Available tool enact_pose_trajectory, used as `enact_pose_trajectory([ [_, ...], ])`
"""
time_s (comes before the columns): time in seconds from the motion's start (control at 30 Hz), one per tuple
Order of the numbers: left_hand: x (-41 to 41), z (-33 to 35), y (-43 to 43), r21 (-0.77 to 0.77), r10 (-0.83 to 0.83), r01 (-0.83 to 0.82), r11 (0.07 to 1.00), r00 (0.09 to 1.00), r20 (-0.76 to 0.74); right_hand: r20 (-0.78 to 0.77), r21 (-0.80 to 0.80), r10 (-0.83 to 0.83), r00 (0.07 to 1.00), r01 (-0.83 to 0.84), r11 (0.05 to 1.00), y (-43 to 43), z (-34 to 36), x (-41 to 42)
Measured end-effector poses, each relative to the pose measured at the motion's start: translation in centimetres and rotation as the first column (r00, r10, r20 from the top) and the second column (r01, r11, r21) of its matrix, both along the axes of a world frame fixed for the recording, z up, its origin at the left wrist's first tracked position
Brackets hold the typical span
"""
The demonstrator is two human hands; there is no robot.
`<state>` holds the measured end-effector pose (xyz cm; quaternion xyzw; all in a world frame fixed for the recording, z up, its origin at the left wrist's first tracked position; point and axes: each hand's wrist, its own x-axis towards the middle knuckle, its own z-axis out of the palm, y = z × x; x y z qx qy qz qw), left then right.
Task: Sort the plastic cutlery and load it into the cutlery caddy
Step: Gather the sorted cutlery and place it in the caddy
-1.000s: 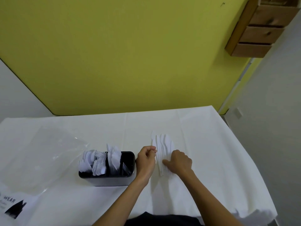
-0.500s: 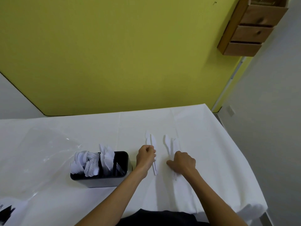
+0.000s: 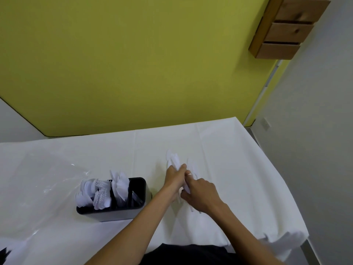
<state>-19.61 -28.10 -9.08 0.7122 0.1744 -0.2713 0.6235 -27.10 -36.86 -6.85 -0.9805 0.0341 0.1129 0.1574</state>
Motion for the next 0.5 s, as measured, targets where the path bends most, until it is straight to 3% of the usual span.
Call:
enact_pose_trajectory([
  [0.07,0.4,0.3,0.5,-0.122,0.184,-0.191,0.974,0.981,-0.068,-0.065,0.161,-0.064,0.996,0.073,0.984,-0.7,0.2,0.1],
  [0.13,1.1,0.0,1.6,-0.137,0.301,-0.311,0.940,0.949,-0.094,-0.135,0.343,-0.217,0.967,0.251,0.905,-2.2,-0.1,0.2],
  [0.17,1.4,-0.2,2.1,-0.125,0.335,-0.345,0.930,0.937,-0.096,-0.138,0.349,-0.296,0.945,0.326,0.879,-2.9,-0.5,0.3],
  [0.3,1.6,-0.7,3.1,-0.126,0.350,-0.362,0.924,0.931,-0.104,-0.167,0.022,-0.378,0.911,0.387,0.922,-3.2,-2.2,-0.1],
  [0.5,1.2,-1.2,2.8,-0.113,0.224,-0.240,0.964,0.965,-0.139,-0.268,0.037,-0.377,0.887,0.400,0.916,-2.7,-2.5,0.3],
])
